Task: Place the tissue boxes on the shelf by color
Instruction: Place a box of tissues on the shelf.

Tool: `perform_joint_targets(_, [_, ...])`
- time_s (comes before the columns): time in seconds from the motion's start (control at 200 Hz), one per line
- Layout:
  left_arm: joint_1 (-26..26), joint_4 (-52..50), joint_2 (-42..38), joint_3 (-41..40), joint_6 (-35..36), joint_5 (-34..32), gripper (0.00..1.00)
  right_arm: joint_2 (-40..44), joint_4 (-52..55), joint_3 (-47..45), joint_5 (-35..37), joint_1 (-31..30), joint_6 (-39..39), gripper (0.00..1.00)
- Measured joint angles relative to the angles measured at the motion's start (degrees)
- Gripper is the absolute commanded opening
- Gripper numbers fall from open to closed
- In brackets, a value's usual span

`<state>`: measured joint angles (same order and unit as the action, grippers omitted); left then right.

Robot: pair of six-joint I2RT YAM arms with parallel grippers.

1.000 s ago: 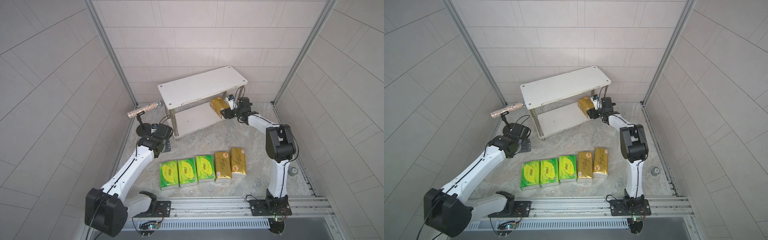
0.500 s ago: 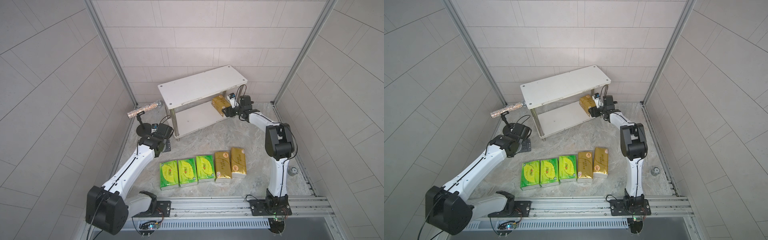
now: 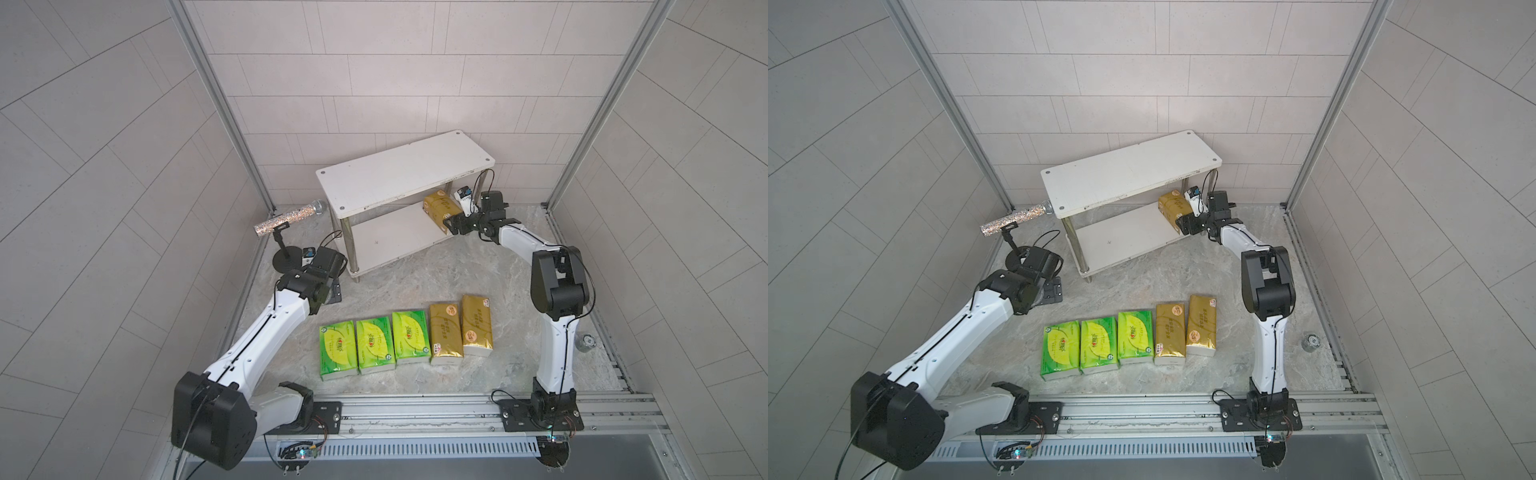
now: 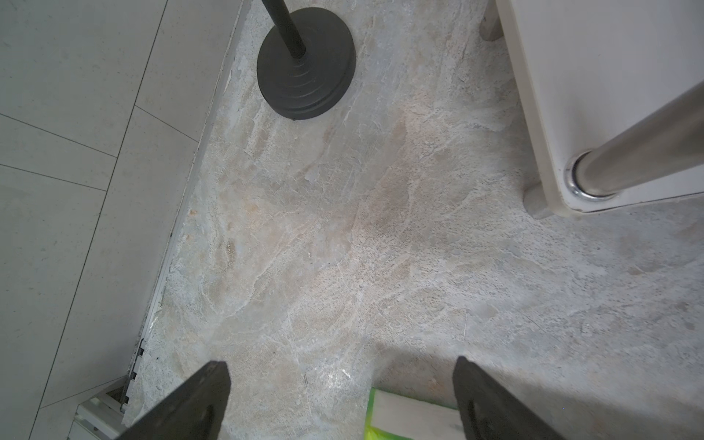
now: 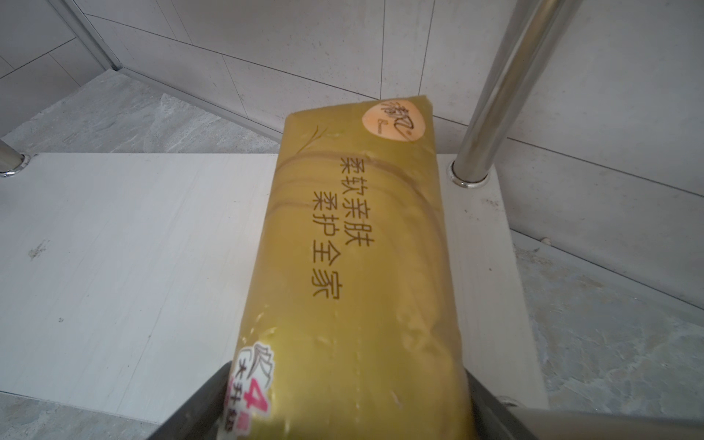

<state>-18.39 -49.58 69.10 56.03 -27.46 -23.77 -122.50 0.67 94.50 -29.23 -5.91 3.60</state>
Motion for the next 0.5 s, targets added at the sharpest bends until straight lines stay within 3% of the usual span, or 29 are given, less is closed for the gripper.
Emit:
perform_joint_targets(0.29, [0.0, 0.0, -0.1, 0.0, -0.1, 0.1, 1.0, 0.2, -3.6, -3.8, 0.2, 0.3, -2.9, 0.99])
perform_joint_targets(0.5, [0.0, -0.2, -1.3, 0.0, -0.1, 0.1, 1.0, 1.8, -6.3, -7.1, 1.2, 0.9, -5.3, 0.99])
